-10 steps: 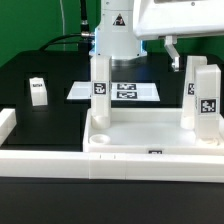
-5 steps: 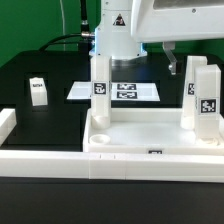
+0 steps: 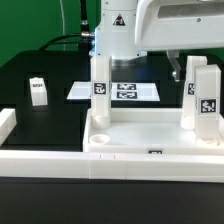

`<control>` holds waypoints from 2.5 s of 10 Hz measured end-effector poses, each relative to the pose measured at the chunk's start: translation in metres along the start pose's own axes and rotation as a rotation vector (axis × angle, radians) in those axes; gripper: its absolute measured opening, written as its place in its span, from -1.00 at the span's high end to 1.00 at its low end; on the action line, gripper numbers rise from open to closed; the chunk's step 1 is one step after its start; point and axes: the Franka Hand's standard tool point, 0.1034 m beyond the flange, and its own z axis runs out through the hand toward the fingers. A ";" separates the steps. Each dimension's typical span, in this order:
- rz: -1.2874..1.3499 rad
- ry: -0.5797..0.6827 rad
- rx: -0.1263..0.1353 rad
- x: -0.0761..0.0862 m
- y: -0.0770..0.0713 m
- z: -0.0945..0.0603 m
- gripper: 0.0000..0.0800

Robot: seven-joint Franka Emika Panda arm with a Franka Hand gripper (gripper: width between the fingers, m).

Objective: Assemble desk

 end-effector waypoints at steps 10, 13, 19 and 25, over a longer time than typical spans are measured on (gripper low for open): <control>0.095 -0.003 0.002 -0.001 -0.002 0.002 0.28; 0.382 0.002 0.020 0.001 0.000 0.002 0.28; 0.936 -0.016 0.052 0.001 -0.002 0.004 0.28; 1.051 -0.018 0.046 0.000 -0.006 0.004 -0.15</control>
Offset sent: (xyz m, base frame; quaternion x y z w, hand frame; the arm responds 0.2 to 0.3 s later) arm 0.0000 0.0000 0.0000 0.0000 0.0000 0.0000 1.0000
